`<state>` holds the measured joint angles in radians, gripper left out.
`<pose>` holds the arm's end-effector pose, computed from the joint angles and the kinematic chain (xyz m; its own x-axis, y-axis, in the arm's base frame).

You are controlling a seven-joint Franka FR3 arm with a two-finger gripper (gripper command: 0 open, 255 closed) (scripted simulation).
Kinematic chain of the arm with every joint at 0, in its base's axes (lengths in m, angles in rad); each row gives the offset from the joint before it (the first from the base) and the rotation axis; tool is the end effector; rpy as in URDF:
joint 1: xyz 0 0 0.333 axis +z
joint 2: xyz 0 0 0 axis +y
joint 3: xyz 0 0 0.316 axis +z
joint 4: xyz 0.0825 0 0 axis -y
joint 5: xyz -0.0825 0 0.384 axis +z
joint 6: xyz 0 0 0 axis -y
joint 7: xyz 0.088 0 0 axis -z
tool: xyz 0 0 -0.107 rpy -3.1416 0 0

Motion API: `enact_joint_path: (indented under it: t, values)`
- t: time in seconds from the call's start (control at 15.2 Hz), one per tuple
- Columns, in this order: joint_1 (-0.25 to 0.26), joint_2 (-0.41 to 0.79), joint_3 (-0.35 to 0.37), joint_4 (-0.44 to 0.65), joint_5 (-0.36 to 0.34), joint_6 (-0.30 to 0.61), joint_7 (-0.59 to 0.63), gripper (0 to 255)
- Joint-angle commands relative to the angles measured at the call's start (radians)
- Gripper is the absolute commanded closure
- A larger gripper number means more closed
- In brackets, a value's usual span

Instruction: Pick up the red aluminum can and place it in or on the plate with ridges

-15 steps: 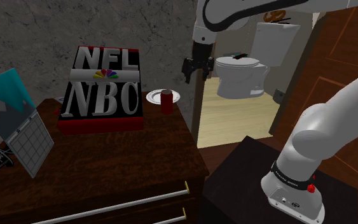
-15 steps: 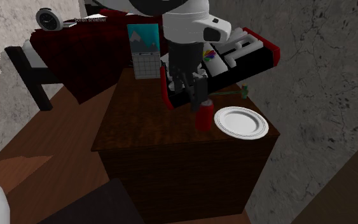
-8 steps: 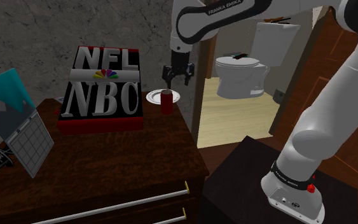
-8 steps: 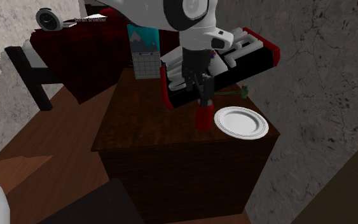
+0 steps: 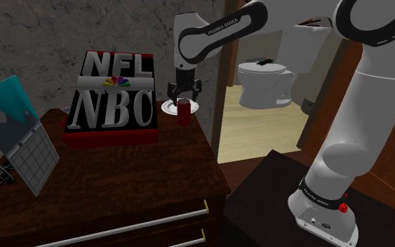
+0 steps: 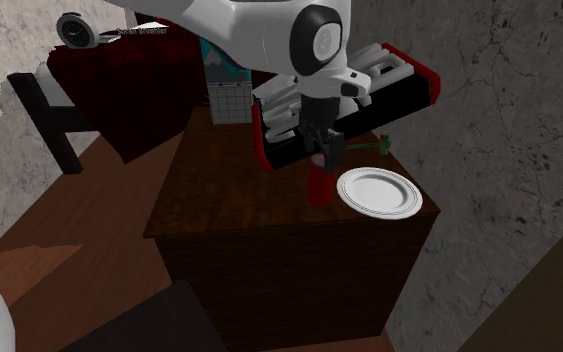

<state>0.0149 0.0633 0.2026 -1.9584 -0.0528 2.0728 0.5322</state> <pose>0.5645 0.1202 0.4485 0.9560 -0.2865 0.0625 -0.2872 -0.9579 0.0036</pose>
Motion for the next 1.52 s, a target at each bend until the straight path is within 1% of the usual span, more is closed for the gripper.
enact_joint_path:
  t: [0.0, 0.2, 0.66, 0.73, 1.32, 1.45]
  values:
    - [-0.001, 0.014, -0.001, -0.011, -0.004, 0.025, 0.001, 0]
    - [-0.001, 0.028, -0.002, -0.030, -0.008, 0.057, 0.004, 0]
    - [-0.001, 0.028, -0.002, -0.029, -0.008, 0.057, 0.004, 0]
    - [-0.001, 0.028, -0.002, -0.029, -0.008, 0.057, 0.004, 255]
    - [-0.001, 0.028, -0.002, -0.029, -0.008, 0.057, 0.004, 255]
    - [-0.001, 0.019, -0.002, -0.013, -0.005, 0.032, 0.001, 255]
